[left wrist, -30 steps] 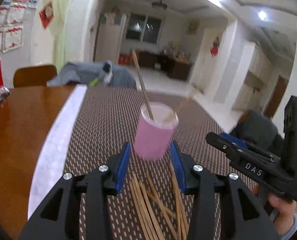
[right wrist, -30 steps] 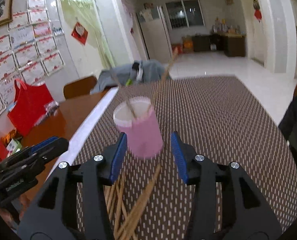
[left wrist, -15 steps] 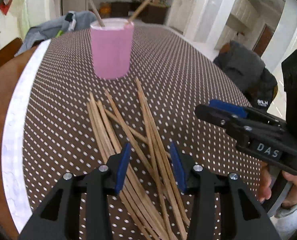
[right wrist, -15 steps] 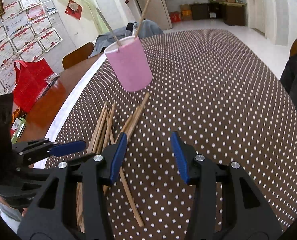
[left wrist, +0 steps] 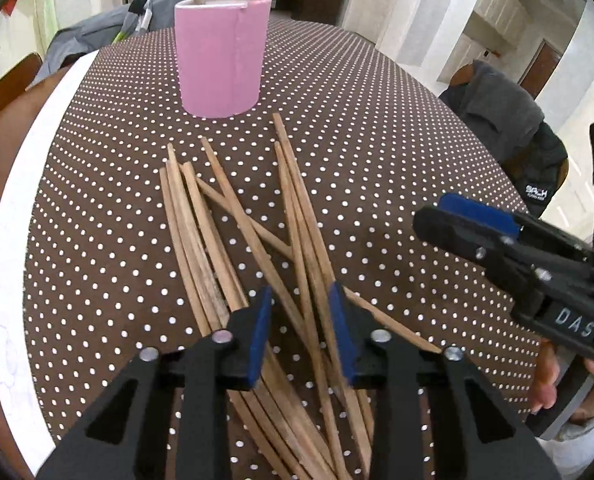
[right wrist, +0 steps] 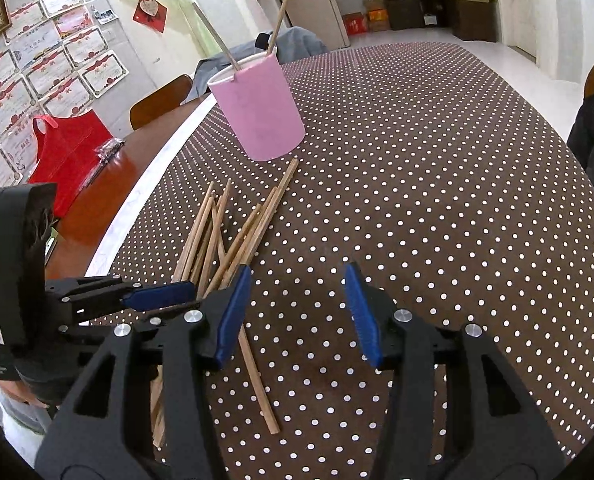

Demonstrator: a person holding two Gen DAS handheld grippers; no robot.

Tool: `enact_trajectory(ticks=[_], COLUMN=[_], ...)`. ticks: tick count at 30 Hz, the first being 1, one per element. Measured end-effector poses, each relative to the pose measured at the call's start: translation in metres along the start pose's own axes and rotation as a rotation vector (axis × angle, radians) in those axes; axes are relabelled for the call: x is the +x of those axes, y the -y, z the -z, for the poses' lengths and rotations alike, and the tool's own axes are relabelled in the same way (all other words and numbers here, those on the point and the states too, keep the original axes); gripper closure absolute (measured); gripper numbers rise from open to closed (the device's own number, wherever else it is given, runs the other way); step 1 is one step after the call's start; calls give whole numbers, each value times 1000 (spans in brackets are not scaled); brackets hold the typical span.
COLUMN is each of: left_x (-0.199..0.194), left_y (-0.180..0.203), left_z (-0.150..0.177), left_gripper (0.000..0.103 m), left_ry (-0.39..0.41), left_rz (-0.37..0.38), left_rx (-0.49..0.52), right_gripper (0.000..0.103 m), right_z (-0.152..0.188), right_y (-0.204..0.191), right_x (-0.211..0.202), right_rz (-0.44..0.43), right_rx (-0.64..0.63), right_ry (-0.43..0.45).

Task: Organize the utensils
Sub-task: 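Lower the left gripper onto a chopstick in the pile and close on it, then drop the left gripper's chopstick into the cup while the right gripper carries another there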

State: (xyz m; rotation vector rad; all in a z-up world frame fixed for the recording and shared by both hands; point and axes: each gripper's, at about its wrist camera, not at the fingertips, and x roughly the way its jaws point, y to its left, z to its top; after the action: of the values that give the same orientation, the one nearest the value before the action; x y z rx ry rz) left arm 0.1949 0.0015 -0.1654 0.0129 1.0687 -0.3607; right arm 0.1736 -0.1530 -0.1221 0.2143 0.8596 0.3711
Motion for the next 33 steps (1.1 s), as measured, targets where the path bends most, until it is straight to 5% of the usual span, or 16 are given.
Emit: enact_trajectory(ticks=[14, 26, 33], left_x=[-5, -27, -53], left_y=[-27, -55, -81], left_z=[-3, 4, -6], left_gripper=[95, 96, 96], left_ry=[21, 70, 125], left_rz=[83, 106, 93], left_rx=[-88, -160, -226], right_gripper=[53, 52, 52], right_z=[-6, -15, -39], right_y=[-2, -9, -27], right_x=[11, 27, 57], right_rz=[-6, 10, 39], right_rx=[-15, -38, -58], right_ry=[-35, -73, -174])
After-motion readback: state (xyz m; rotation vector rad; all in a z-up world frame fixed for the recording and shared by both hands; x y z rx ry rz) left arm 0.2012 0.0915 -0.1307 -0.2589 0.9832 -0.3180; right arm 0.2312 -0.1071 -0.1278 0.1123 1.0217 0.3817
